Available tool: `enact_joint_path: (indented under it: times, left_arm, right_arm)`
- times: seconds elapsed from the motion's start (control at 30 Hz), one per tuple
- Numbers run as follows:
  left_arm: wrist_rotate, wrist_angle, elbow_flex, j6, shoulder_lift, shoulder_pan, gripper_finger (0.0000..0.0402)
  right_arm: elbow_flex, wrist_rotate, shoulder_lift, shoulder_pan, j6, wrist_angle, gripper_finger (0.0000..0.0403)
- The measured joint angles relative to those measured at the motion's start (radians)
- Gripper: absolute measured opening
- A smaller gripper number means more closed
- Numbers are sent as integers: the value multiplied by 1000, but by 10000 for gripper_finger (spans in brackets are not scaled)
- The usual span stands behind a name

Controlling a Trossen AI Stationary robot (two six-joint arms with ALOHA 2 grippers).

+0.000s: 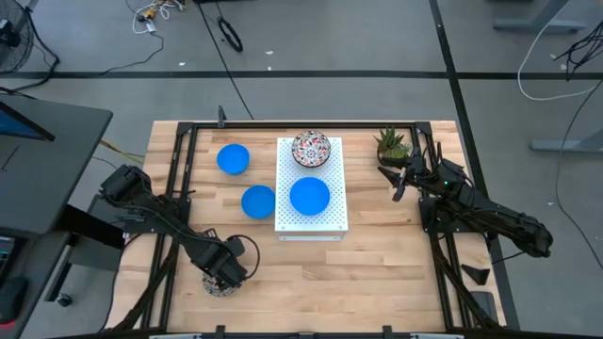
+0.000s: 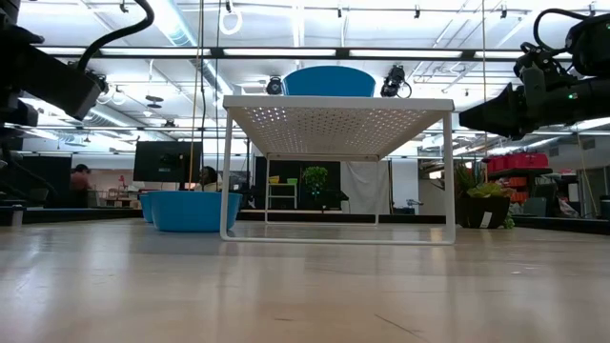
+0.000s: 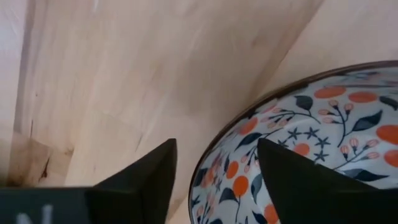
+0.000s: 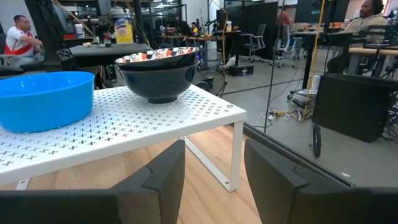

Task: Pick & Place Mini bowls
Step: Stack the white bowl on top of the other white bowl on the shelf

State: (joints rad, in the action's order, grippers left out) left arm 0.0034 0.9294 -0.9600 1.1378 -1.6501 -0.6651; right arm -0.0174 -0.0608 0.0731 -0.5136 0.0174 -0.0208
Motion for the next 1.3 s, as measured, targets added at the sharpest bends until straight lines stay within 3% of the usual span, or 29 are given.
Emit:
enact_joint_path:
  times: [0.4,0.8,1.07,1.3]
  left_arm:
    - [5,-4,0,-1,4,0,106]
    - [-4,-36,0,-25,103,13,15]
    - [27,-47,2,-77,205,70,30]
    - [112,-71,1,-140,306,175,14]
  right_arm:
    - [0,0,0,0,0,0,169]
    - [0,0,0,0,0,0,169]
    - [0,0,0,0,0,0,169]
    - [0,0,0,0,0,0,169]
